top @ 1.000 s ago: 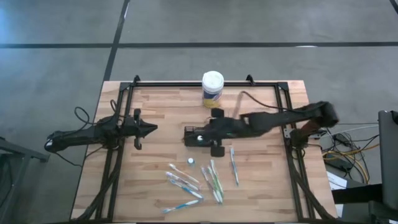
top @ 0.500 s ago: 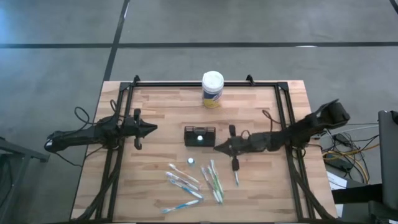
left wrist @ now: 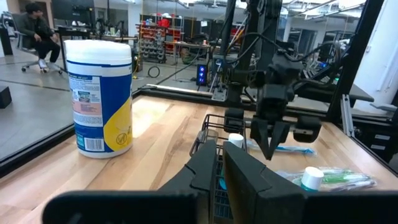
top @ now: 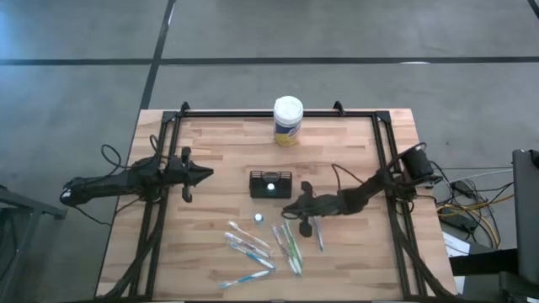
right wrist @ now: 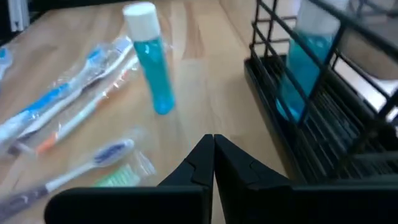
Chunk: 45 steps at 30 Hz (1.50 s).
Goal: Pick & Place toothbrushing station
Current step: Adjust the black wire organizer
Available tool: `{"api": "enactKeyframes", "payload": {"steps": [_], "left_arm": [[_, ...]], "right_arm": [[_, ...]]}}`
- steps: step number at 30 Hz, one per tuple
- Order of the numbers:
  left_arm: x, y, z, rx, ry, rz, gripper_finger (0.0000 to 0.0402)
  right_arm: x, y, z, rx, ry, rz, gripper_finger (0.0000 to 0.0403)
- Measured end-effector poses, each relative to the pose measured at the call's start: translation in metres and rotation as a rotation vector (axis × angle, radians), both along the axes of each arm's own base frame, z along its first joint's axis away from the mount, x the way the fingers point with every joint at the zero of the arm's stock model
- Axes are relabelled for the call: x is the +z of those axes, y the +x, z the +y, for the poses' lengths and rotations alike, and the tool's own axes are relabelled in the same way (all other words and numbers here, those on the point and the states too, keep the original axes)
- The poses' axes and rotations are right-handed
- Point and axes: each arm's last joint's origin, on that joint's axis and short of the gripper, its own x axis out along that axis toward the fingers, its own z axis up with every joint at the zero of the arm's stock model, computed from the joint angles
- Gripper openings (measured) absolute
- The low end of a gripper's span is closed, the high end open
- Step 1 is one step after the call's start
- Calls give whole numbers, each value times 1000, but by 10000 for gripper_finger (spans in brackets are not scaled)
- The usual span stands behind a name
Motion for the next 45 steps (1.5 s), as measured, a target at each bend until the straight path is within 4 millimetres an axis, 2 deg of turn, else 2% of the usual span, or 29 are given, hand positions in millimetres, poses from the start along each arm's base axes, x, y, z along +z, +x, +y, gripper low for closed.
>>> {"api": "enactKeyframes", "payload": {"steps": [10,45], "left_arm": [[0,0,0,1,3,1,35],[0,0,0,-2,0,2,35]], "right_arm": [[-11,-3,-12,-95,24,118,8],[-13,-3,-20,-207,66,124,8]]}}
